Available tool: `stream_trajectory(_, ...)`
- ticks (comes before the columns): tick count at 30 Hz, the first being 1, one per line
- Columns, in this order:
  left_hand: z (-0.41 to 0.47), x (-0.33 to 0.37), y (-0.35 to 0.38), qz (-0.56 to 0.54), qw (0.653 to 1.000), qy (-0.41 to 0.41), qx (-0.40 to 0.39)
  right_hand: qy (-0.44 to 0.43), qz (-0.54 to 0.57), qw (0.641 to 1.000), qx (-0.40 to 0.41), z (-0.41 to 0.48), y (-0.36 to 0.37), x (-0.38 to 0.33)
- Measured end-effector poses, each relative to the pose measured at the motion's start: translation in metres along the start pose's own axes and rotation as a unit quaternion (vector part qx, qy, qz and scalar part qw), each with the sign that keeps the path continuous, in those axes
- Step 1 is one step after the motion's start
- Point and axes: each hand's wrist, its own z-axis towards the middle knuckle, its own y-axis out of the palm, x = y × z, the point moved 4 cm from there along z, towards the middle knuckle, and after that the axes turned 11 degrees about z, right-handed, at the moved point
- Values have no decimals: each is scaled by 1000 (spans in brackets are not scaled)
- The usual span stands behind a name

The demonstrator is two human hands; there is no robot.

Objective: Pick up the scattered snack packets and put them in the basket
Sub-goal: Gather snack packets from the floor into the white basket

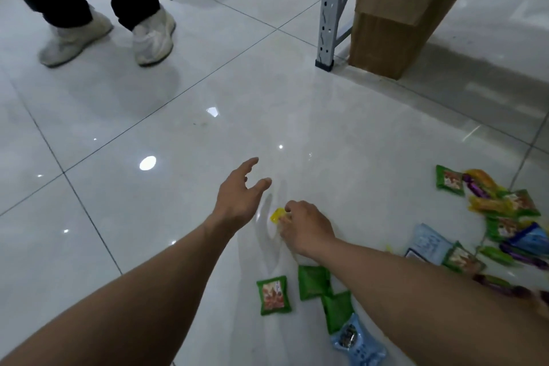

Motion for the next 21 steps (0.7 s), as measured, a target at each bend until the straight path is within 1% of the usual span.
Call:
stream_trajectory(3,-4,-5,3,13,1000,5,-9,-10,-19,1000,2,4,2,1)
stream_trajectory(7,-8,-13,10,31,999,7,-33,-4,6,1000,9,7,-3,4)
stream_trajectory(10,-14,-18,16,112,989,36,-90,1,40,998,38,7,-15,7)
stream_trajectory(13,-23,-22,28,219,954,76,-190,13,69,995,67,8,-31,13)
stream_trajectory(14,-27,-25,33,253,938,86,-223,19,75,994,76,8,-36,15)
stream_trajectory(16,-39,-31,48,332,894,121,-276,30,86,992,88,8,-43,21)
stream_trajectory(18,-51,-37,63,384,856,167,-302,40,98,990,94,7,-48,27)
stream_trajectory(21,-57,-41,75,411,831,219,-305,47,114,986,109,6,-53,35)
